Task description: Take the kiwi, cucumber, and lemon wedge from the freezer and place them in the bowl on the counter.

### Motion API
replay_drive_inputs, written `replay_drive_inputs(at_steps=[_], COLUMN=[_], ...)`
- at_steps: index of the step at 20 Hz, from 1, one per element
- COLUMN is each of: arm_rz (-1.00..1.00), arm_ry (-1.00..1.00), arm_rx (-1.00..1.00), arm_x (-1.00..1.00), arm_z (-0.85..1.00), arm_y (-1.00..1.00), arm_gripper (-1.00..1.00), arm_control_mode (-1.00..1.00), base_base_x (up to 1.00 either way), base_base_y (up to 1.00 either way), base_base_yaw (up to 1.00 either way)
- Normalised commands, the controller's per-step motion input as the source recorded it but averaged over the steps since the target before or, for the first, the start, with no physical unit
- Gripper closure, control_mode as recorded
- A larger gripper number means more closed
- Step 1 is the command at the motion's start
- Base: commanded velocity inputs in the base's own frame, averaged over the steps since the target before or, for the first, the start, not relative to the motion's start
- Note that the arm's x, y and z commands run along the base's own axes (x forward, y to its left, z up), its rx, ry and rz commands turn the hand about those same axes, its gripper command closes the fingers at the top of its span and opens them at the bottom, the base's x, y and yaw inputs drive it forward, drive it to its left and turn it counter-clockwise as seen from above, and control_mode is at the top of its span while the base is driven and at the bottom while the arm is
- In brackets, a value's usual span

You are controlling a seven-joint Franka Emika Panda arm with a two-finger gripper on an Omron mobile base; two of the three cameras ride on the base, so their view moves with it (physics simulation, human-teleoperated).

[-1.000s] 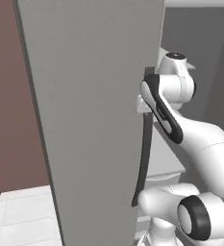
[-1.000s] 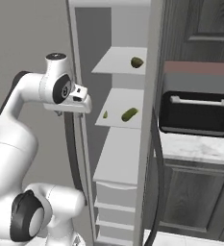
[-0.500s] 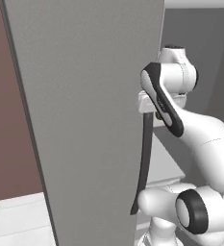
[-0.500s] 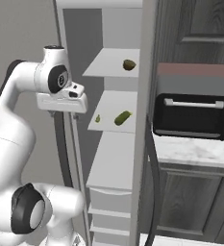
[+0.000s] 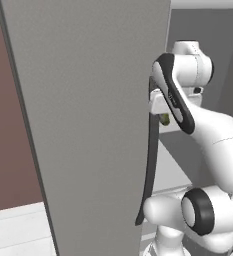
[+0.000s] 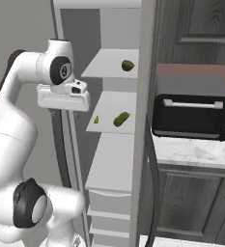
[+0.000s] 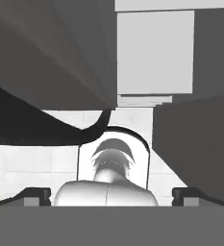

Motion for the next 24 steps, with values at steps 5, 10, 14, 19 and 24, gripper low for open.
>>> replay_drive_inputs(at_steps=[5,10,14,19,24], arm_rz=[-0.01,-0.07,-0.03,-0.01,-0.03], arm_ry=[-0.35,-0.06,0.0,-0.04,-0.12], arm_rx=[0.0,0.06,0.07,0.06,0.0], arm_x=[-0.5,0.06,0.29,0.26,0.09], arm_z=[-0.21,-0.1,-0.04,-0.16,-0.38], arm_y=[-0.06,-0.37,-0.5,-0.38,-0.13], arm_gripper=[-1.0,-1.0,-1.0,-1.0,-1.0], arm_control_mode=[-1.0,-1.0,-1.0,-1.0,-1.0], base_base_x=[0.0,0.0,0.0,0.0,0.0], base_base_y=[0.0,0.0,0.0,0.0,0.0], base_base_yaw=[0.0,0.0,0.0,0.0,0.0])
